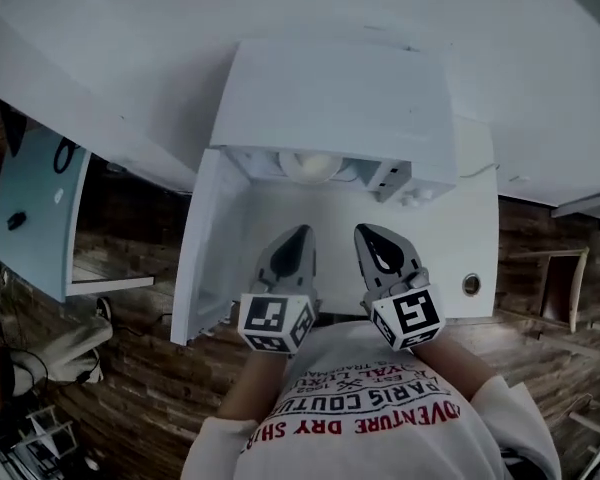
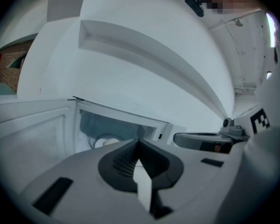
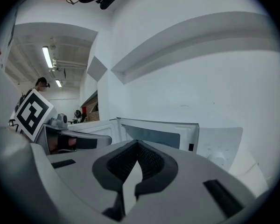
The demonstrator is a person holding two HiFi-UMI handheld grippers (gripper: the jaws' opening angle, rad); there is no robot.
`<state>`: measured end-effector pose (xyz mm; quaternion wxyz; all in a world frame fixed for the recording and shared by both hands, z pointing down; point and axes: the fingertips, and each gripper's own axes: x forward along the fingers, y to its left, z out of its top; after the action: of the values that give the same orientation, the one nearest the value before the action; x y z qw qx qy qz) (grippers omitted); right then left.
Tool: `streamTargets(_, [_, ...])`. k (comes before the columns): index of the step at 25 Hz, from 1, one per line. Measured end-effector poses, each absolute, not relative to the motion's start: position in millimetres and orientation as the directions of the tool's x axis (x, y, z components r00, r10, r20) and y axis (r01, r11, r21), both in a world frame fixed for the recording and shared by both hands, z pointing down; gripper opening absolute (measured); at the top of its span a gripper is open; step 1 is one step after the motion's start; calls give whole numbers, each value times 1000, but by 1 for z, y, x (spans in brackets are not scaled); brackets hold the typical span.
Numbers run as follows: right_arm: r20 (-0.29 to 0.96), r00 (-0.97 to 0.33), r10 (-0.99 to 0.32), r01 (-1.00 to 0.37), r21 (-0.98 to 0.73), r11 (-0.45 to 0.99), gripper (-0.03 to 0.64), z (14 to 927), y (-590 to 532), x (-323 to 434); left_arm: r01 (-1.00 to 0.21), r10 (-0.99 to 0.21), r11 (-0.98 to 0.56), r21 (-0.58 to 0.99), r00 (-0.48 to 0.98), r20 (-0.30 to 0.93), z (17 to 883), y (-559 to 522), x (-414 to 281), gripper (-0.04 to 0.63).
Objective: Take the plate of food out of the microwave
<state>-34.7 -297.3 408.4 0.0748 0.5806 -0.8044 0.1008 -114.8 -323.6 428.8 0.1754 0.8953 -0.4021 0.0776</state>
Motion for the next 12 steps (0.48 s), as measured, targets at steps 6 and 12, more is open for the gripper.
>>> streamTargets(6, [258, -251, -933, -967, -38, 250, 5, 421, -329, -42, -746, -663, -611, 265, 665, 343, 457, -355, -128, 5])
streamTargets(12, [278, -278, -919, -959, -26, 283, 5, 428, -345, -44, -765, -664, -559, 318, 644, 381, 494, -365, -127, 6])
